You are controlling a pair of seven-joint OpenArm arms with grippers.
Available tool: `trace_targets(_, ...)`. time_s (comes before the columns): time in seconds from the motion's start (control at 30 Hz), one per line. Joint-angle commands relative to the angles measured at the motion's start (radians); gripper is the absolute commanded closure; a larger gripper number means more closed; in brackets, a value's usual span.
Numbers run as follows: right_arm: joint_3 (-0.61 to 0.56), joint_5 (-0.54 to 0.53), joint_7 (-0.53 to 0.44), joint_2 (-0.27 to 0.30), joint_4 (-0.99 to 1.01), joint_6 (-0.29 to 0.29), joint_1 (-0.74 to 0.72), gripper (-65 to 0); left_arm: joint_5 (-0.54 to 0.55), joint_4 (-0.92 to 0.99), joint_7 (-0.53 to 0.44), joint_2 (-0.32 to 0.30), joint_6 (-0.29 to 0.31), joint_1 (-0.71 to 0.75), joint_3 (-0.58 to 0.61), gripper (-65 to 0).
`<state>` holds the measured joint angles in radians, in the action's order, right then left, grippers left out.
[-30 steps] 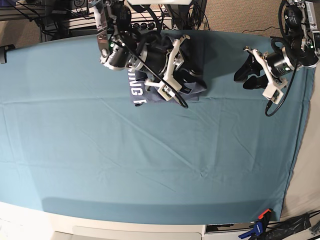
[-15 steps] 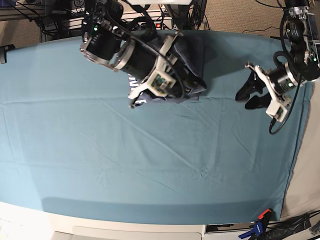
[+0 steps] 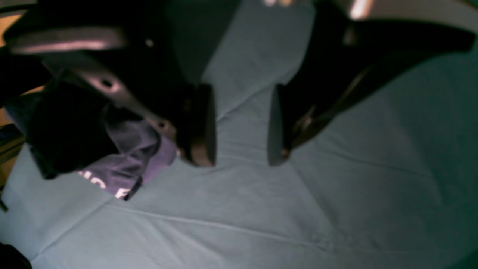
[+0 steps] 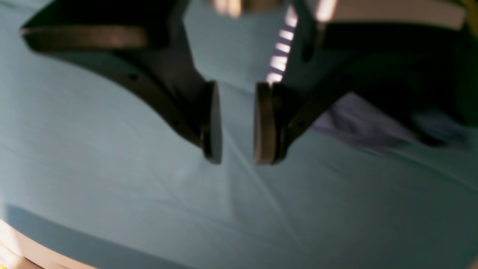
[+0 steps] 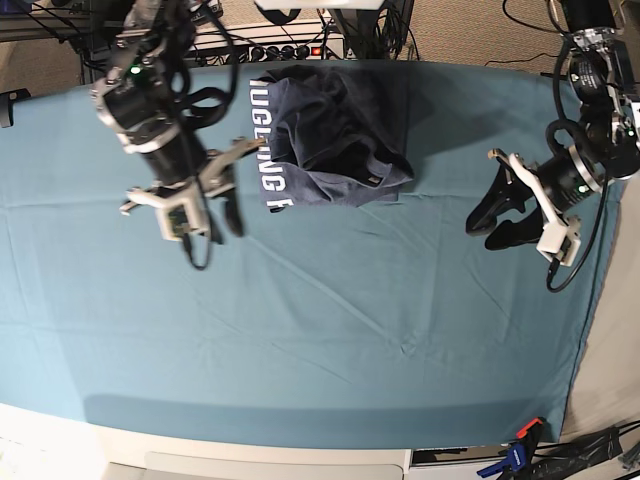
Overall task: Fold the T-shirt properly
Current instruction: 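Release the shirt and lift the right gripper away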
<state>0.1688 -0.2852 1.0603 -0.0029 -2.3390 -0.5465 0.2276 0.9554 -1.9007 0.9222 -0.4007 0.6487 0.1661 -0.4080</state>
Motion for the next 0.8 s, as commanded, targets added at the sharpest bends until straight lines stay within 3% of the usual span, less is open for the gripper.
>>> trace_targets(0.0,0.016,-0.013,-0.033,0.011,-0.017,0.002,-0.008,-15.5,0.027,-0.016,-0.025,-0.006,0.007,-0.008,-0.006,-24.5)
trace_targets(0.27,0.069,-0.013,-0.035,0.053,-0.017,0.002,-0.005,-15.5,0.033,-0.016,-0.026,0.033,0.007,-0.002,-0.006,-24.5)
trace_targets(0.77,0.068,-0.013,-0.041,0.053,-0.017,0.002,-0.006,-15.5,0.037,-0.016,-0.025,0.041,0.033,0.003,-0.006,-24.5)
